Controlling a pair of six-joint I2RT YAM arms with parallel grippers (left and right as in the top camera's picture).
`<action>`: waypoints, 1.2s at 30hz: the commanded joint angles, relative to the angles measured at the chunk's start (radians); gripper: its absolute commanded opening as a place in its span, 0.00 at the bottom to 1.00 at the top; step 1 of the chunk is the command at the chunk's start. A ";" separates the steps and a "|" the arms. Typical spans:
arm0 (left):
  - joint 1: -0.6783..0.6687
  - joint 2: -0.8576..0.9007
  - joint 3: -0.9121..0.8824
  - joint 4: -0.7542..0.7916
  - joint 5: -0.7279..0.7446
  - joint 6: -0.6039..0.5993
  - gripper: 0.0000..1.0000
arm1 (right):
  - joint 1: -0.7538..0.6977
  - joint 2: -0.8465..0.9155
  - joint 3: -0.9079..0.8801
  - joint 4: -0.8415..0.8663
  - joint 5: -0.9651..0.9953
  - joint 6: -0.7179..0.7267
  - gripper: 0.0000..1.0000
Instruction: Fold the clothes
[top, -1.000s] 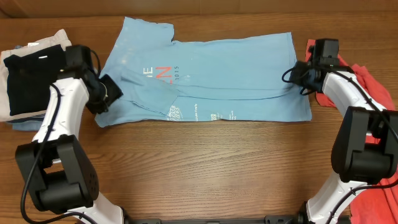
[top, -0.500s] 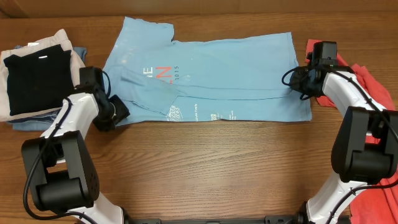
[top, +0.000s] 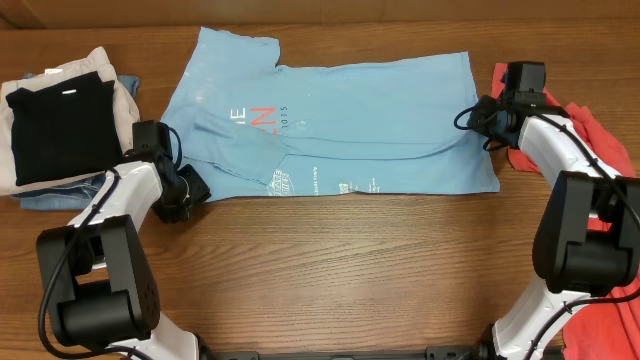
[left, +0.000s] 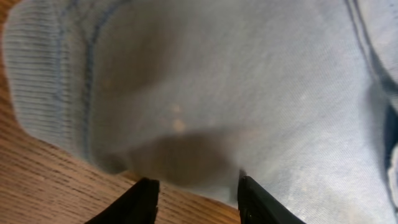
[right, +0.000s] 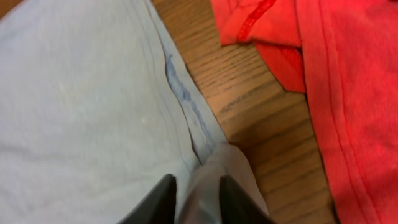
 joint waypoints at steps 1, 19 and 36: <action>-0.008 0.015 -0.047 -0.013 -0.048 0.021 0.43 | 0.001 -0.001 0.003 -0.025 0.048 0.024 0.31; -0.006 0.015 -0.047 -0.023 -0.097 0.022 0.42 | 0.000 -0.002 0.003 -0.431 0.116 0.035 0.46; -0.006 0.015 -0.049 -0.079 -0.112 0.026 0.12 | -0.003 -0.002 -0.155 -0.414 0.074 -0.001 0.08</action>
